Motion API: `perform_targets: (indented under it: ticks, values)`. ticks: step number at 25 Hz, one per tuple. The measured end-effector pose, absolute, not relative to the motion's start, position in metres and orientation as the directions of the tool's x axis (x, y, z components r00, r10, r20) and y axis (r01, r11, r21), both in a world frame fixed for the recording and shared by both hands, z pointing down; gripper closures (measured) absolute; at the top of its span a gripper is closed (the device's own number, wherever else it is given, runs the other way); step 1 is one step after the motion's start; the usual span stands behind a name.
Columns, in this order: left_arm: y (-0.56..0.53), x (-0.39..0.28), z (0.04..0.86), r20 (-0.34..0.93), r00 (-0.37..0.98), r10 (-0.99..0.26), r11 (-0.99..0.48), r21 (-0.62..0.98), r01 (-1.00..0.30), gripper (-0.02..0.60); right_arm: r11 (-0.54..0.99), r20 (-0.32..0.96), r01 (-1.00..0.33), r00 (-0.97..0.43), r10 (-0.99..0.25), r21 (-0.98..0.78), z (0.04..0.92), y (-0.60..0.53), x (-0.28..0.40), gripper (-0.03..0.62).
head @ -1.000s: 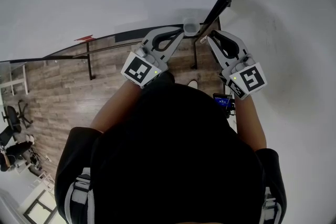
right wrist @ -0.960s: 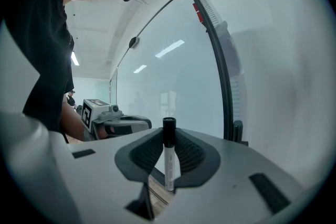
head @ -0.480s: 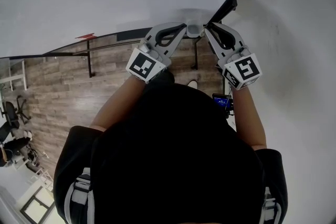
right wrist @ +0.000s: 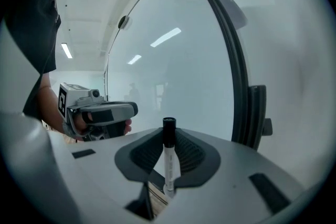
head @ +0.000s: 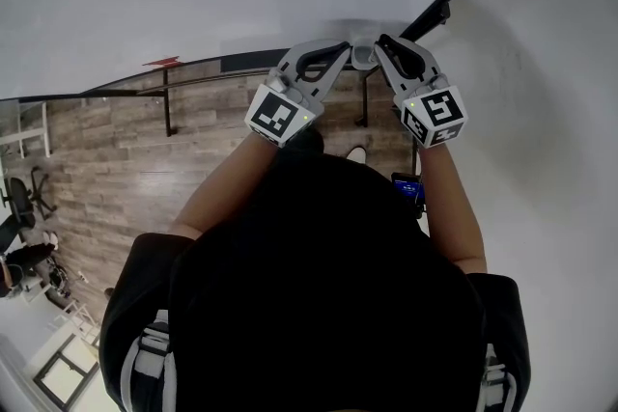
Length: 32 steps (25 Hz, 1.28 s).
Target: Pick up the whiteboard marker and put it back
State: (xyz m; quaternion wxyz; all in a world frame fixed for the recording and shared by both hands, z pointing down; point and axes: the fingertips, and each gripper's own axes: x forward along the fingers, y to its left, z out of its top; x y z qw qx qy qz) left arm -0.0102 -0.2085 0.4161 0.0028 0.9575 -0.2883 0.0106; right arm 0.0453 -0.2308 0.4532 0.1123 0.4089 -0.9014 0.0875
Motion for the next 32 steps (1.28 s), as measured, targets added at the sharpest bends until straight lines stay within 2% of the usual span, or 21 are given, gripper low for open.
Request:
perform_targets:
  ticks: [7, 18, 32]
  values:
    - [-0.215, -0.011, 0.431, 0.041, 0.829, -0.558, -0.83, 0.0, -0.558, 0.578, 0.597, 0.289, -0.801, -0.584, -0.758, -0.054, 0.485, -0.249, 0.048, 0.531]
    - [-0.223, -0.008, 0.447, 0.057, 0.831, -0.553, -0.832, 0.011, -0.554, 0.578, 0.588, 0.405, -0.807, -0.556, -0.726, -0.055, 0.551, -0.252, 0.05, 0.531]
    - [-0.225, -0.01, 0.453, 0.085, 0.829, -0.553, -0.831, 0.015, -0.556, 0.578, 0.567, 0.481, -0.815, -0.547, -0.685, -0.119, 0.589, -0.252, 0.056, 0.531]
